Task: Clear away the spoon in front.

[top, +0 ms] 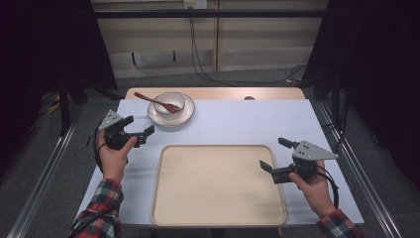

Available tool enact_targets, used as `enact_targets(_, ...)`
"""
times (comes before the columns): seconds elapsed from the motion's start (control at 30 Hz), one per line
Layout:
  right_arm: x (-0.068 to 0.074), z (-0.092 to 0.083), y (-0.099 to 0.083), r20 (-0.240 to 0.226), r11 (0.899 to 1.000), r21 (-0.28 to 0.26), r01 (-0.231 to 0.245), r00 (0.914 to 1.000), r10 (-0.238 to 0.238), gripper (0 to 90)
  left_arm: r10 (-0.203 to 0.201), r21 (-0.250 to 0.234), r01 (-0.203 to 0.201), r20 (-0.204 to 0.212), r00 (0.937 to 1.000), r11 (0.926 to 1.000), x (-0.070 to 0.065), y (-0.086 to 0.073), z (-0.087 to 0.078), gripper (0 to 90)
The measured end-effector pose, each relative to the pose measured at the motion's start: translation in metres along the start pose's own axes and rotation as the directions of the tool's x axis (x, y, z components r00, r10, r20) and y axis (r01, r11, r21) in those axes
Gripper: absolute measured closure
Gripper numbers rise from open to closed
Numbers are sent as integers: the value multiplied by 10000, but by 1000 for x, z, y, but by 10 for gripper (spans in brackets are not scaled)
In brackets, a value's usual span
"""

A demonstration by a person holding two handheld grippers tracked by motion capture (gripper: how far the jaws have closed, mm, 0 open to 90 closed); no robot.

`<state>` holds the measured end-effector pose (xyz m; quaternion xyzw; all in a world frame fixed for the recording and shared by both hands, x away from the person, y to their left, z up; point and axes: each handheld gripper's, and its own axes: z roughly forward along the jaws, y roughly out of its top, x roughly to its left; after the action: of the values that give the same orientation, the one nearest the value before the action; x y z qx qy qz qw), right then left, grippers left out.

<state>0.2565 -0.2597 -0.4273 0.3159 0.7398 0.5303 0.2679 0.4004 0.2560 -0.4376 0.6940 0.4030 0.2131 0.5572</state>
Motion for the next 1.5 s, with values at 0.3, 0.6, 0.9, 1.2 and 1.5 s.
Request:
enact_targets(0.3,0,-1,0,-52,10000,-24,-81,10000,81,11,-309,129,318,-668,9973,9994,11,0,18,0)
enact_targets(0.6,0,0,-1,-182,10000,18,-88,9998,88,11,-412,65,418,-794,9960,9991,18,2,27,0)
enact_targets(0.9,0,1,-1,-308,9999,70,-91,9995,93,13,-456,-62,452,-1033,9936,9990,24,2,37,0)
enact_targets(1.2,0,1,-1,-479,9997,207,-132,9988,142,13,-599,-153,584,-1294,9898,9982,32,3,48,0)
enact_targets(1.5,1,2,-2,-430,9999,147,-45,9991,51,14,-742,-107,735,-1669,9832,9972,38,6,57,0)
